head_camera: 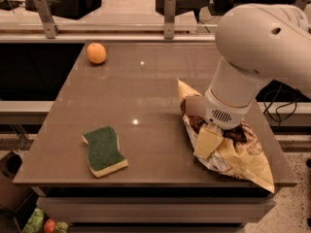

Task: Move brown chip bag near orange

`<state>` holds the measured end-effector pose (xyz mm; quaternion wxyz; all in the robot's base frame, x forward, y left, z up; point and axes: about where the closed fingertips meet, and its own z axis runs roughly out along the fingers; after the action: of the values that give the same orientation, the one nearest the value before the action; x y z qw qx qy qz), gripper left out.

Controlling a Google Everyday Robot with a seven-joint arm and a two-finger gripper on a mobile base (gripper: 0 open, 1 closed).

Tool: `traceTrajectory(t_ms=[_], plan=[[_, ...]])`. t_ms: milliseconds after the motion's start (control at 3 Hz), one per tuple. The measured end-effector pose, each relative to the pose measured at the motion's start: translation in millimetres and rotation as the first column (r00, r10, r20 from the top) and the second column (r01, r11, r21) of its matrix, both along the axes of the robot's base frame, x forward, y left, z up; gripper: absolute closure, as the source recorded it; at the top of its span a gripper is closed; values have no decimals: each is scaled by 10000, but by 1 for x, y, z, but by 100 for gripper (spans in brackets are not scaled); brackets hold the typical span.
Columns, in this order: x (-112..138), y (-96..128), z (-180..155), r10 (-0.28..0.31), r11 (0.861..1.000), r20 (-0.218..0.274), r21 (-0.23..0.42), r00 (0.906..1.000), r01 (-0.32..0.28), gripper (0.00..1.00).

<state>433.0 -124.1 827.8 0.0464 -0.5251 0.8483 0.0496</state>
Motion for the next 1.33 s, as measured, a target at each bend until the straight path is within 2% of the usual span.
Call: traceTrajectory(t_ms=[333,667,1000,1333], plan=[[0,0,1,0,10000,0,0,10000,0,88],[0,0,4,0,10000,0,0,10000,0,100],[0,0,4,0,10000,0,0,10000,0,100],[15,-5,26,65,9998,572,-197,9983,-54,100]])
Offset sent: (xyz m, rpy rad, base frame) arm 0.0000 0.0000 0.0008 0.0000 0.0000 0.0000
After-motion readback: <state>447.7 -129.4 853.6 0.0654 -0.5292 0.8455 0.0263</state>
